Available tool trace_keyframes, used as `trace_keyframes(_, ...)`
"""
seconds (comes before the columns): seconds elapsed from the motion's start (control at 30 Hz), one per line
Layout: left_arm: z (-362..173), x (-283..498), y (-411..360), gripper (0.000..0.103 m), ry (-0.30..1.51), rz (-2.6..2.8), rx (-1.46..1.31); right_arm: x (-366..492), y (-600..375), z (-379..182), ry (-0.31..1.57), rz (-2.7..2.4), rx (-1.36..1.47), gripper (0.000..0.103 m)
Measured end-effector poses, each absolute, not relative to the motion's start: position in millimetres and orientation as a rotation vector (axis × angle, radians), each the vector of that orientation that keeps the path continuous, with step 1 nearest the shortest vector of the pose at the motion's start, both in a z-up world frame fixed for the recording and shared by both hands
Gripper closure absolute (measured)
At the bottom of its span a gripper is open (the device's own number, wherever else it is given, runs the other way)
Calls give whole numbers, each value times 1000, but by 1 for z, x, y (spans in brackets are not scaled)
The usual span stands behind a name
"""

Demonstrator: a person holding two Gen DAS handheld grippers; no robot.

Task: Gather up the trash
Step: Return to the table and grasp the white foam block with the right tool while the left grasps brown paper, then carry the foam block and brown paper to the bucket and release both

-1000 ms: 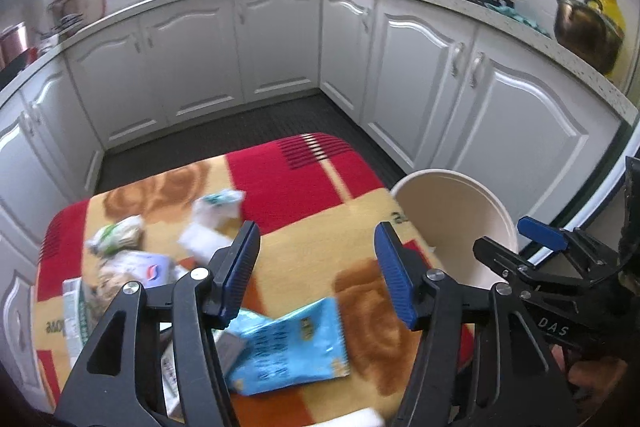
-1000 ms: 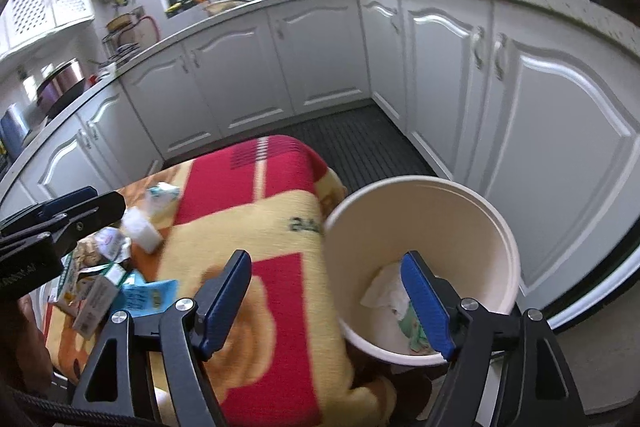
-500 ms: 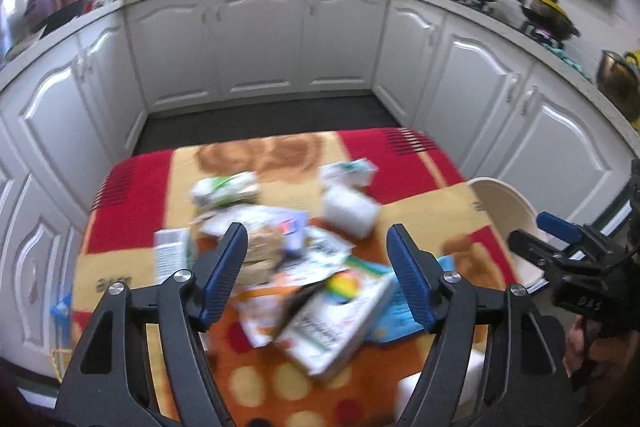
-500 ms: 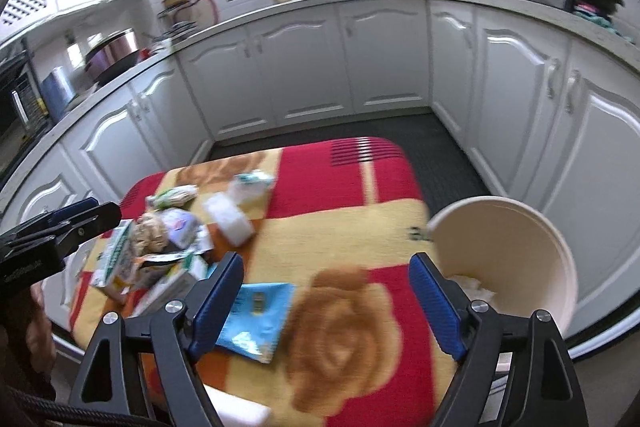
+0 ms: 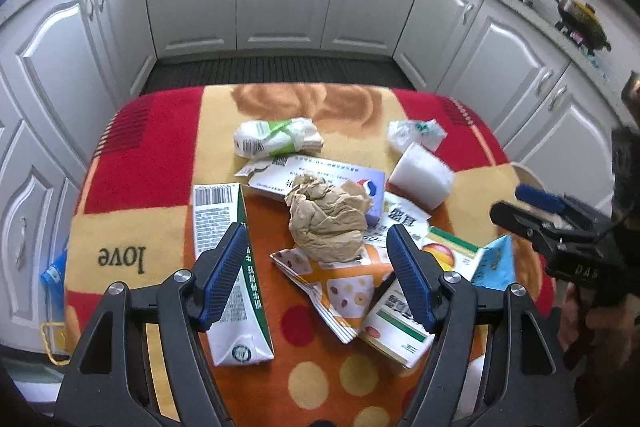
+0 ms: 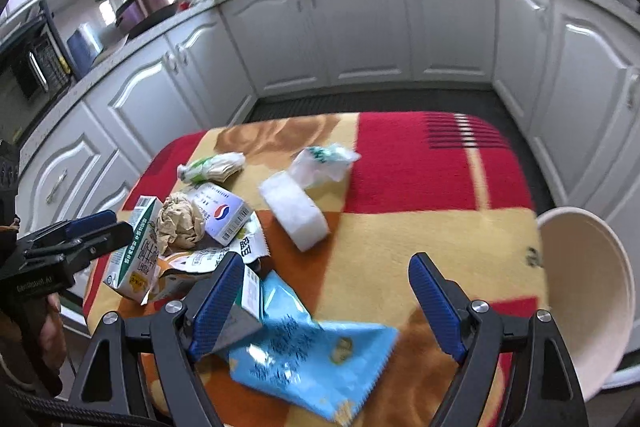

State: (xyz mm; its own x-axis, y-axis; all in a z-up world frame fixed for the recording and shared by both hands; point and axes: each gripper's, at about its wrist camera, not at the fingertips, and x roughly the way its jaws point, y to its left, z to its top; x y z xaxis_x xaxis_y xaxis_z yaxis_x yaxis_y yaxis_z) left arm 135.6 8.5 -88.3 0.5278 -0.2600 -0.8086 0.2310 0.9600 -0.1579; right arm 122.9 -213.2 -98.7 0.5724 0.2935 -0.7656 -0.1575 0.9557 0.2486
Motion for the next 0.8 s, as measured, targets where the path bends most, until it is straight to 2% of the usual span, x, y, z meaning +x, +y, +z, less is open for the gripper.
trace_keyframes(0.3,-106,161,-14,33,1000,-292,85,168,-192,-122,980,330,113,20)
trace_keyframes(0.37,-110,167,-15,45,1024,-316,85,176,-189,-127,990,346,111,21)
trace_keyframes(0.43,-116,172,-15,71,1070,-332,68,182,-186,-132,994,357,115,29)
trace_keyframes(0.5,-120,174,-15,73,1077,-330,62,188,-182,-137,1013,379,118,52)
trace_keyframes(0.6,-115,172,-13,77,1056,-334,41,190,-179,-143,1033,399,122,69)
trace_keyframes(0.8,-90,158,-10,78,986,-337,34,164,-195,-123,953,408,165,73)
